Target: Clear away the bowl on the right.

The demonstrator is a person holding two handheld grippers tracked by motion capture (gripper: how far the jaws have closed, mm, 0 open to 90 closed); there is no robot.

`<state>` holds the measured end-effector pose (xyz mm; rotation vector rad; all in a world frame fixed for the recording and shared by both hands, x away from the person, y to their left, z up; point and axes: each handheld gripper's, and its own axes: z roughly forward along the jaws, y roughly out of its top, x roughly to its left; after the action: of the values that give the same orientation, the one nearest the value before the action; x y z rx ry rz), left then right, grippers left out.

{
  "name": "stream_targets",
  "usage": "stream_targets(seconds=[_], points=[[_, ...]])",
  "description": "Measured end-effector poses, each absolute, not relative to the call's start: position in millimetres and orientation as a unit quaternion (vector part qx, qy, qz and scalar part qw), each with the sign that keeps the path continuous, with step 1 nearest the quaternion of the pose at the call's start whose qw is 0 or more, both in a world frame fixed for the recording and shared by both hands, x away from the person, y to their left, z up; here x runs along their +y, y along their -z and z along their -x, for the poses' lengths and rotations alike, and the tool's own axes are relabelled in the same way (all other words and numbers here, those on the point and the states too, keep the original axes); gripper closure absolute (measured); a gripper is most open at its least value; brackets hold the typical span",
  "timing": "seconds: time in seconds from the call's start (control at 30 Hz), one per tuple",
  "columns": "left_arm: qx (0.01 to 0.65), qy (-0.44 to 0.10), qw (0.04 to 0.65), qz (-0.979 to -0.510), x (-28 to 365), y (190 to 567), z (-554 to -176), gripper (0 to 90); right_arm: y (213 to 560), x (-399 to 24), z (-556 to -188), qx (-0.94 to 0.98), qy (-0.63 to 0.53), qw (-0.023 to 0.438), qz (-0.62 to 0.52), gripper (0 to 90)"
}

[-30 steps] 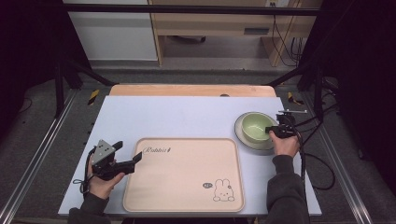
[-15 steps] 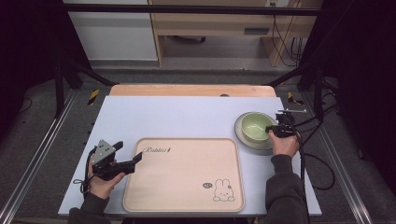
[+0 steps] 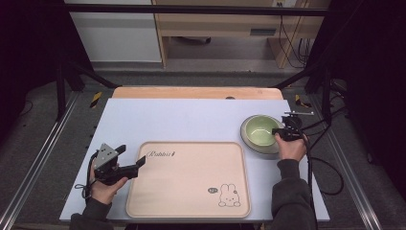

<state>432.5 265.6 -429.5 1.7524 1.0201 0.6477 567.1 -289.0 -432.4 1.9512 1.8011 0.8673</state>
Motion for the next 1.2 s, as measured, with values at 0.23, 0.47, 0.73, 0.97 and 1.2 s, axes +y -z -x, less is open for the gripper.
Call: stream_targets(seconds=[0.23, 0.47, 0.73, 0.97, 1.2], points=[[0.418, -0.267, 0.485, -0.721, 265, 429, -432, 13.4, 425, -292, -563, 0.628, -0.320, 0.171, -0.688, 83.5], [0.416, -0.266, 0.483, -0.723, 264, 429, -432, 13.4, 412, -292, -556, 0.635, -0.332, 0.178, -0.675, 83.5], [0.415, -0.266, 0.485, -0.723, 263, 429, -431, 13.5, 397, -283, -547, 0.643, -0.347, 0.178, -0.659, 83.4], [0.414, -0.266, 0.486, -0.722, 263, 428, -431, 13.5, 386, -272, -537, 0.658, -0.355, 0.180, -0.639, 83.4], [0.412, -0.266, 0.486, -0.723, 263, 428, -431, 13.5, 380, -263, -528, 0.670, -0.366, 0.178, -0.621, 83.3]])
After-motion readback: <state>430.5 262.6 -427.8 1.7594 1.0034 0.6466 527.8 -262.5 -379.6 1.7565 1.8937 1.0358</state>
